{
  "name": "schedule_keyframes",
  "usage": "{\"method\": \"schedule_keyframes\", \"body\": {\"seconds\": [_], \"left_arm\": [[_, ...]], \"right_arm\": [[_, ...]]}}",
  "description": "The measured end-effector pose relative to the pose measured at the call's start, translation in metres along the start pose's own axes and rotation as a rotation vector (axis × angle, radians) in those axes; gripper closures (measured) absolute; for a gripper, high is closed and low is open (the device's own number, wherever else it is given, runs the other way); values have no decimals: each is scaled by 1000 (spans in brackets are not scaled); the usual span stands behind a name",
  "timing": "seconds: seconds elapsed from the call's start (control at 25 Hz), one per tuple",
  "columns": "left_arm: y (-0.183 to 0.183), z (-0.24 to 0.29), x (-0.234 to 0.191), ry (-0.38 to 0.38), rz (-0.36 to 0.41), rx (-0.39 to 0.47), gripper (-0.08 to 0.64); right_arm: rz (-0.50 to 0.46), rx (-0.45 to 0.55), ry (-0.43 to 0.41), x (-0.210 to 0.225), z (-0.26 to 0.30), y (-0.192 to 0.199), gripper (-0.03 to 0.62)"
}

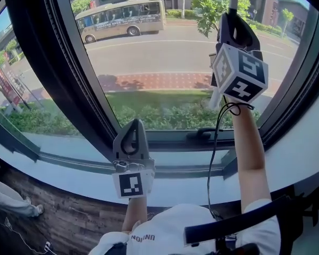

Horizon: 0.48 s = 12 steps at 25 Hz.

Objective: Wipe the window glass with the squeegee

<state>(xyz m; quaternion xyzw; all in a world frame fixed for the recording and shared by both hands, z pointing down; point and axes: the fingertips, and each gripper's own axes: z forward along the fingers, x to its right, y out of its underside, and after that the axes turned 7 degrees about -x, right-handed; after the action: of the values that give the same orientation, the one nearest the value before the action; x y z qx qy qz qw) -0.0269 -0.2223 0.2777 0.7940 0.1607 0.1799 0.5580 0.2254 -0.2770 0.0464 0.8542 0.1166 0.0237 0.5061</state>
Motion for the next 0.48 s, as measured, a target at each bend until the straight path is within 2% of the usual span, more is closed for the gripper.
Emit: {"method": "schedule_keyframes", "body": {"seconds": [0.2,0.48], "left_arm": [[3,3,3,10,-11,-7,565],[7,2,3,1,-19,-15,565]], "right_arm": [[-23,-5,5,-4,-7,12,495],[-7,-22,-24,-9,-16,30,495]]}}
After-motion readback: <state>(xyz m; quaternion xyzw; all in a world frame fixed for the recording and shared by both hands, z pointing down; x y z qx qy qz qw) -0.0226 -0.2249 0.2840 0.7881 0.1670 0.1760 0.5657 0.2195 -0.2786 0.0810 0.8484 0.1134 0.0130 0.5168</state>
